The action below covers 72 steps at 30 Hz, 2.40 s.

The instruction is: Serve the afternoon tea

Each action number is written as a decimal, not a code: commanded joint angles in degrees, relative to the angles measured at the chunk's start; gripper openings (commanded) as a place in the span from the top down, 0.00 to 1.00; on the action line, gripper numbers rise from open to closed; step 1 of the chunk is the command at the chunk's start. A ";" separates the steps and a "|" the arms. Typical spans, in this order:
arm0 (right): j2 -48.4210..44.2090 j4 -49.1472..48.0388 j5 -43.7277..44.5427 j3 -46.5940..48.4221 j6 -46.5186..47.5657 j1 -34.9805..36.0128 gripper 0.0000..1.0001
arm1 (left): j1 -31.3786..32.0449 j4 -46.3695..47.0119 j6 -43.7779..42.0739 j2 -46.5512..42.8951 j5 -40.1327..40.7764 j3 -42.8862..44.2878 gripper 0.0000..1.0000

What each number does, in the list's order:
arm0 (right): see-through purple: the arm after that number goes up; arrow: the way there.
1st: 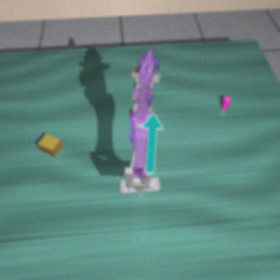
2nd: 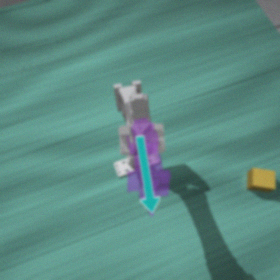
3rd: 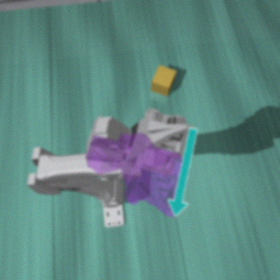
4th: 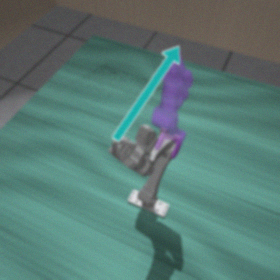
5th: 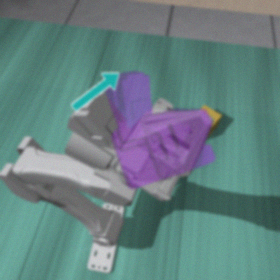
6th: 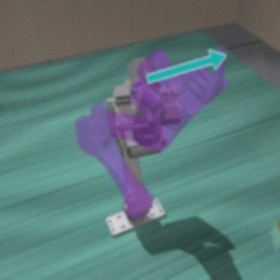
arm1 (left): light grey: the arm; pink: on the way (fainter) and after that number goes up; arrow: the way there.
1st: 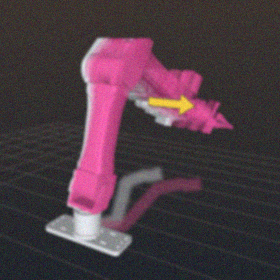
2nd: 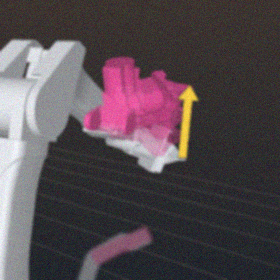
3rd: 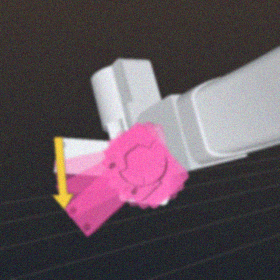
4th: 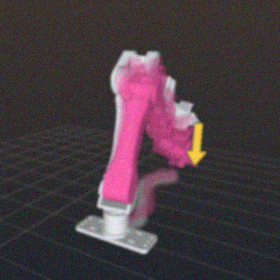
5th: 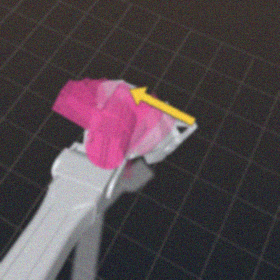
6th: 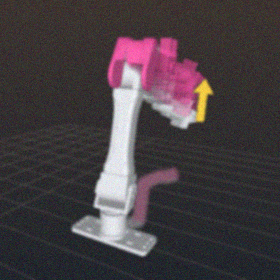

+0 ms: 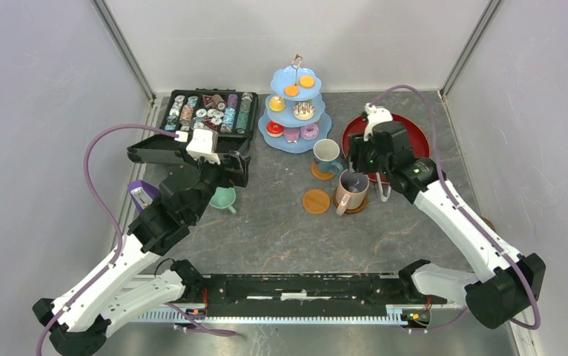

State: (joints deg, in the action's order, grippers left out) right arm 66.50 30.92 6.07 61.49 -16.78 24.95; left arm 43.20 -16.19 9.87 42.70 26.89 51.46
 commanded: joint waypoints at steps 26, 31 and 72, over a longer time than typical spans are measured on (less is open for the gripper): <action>28.76 -14.52 12.02 -5.23 0.35 23.42 0.86 | -0.13 2.21 -0.29 -1.76 3.25 0.13 0.00; 32.79 -18.58 12.67 -5.52 0.11 24.27 0.90 | -0.13 2.39 -0.38 -1.48 3.42 0.13 0.00; 34.53 -36.09 -5.85 6.74 -14.22 27.14 0.33 | -0.13 2.20 -0.64 -3.16 3.37 0.13 0.00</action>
State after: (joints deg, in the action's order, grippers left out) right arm 102.10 5.39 11.35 71.37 -22.48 50.13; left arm 43.20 -16.12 9.85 40.27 29.89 51.46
